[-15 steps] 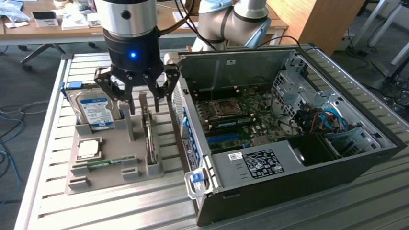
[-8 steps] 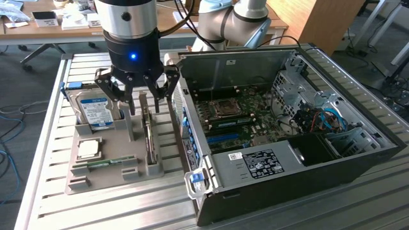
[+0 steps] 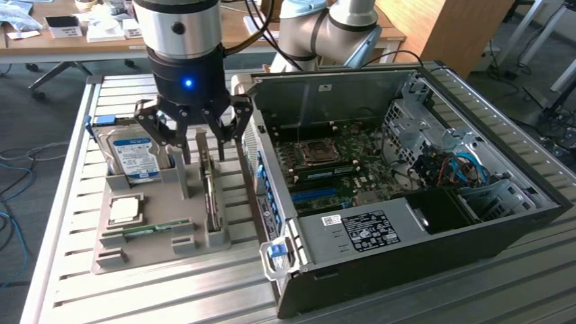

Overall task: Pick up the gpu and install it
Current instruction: 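Pick up the gpu and move the gpu toward the slot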

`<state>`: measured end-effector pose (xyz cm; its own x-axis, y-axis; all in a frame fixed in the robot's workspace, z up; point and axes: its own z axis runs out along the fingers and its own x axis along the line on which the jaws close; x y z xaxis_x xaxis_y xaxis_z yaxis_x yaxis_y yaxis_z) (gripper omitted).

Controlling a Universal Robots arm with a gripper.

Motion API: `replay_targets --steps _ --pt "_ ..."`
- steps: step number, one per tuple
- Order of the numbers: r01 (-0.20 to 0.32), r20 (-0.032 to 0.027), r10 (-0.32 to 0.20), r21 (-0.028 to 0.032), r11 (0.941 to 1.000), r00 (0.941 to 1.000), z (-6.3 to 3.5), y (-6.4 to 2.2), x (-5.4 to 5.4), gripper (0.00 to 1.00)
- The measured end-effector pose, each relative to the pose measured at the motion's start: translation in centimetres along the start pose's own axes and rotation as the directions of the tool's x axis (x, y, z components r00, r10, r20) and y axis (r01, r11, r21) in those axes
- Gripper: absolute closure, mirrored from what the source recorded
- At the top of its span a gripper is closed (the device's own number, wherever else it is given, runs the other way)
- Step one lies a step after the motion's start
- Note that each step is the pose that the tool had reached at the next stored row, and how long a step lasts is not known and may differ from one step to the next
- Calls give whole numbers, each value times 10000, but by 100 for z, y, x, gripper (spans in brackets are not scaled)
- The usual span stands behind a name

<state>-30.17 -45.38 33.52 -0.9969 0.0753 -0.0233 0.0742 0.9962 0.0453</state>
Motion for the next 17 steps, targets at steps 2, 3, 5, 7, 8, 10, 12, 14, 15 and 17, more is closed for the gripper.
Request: replay_targets --steps 2,3,5,7,8,10,12,14,15,17 --pt "0 0 0 0 10000 10000 24 -1 0 47" --pt "0 0 0 1 10000 10000 36 -2 1 47" --pt "0 -1 0 1 10000 10000 49 -2 1 47" --pt "0 -2 0 2 10000 10000 48 -2 1 47" --pt "0 -2 0 2 10000 10000 49 -2 1 47" --pt "0 -1 0 1 10000 10000 49 -2 1 47" --pt "0 -1 0 1 10000 10000 49 -2 1 47" --pt "0 0 0 1 10000 10000 50 -2 1 47" --pt "0 0 0 1 10000 10000 49 -2 1 47" --pt "0 -1 0 1 10000 10000 49 -2 1 47"
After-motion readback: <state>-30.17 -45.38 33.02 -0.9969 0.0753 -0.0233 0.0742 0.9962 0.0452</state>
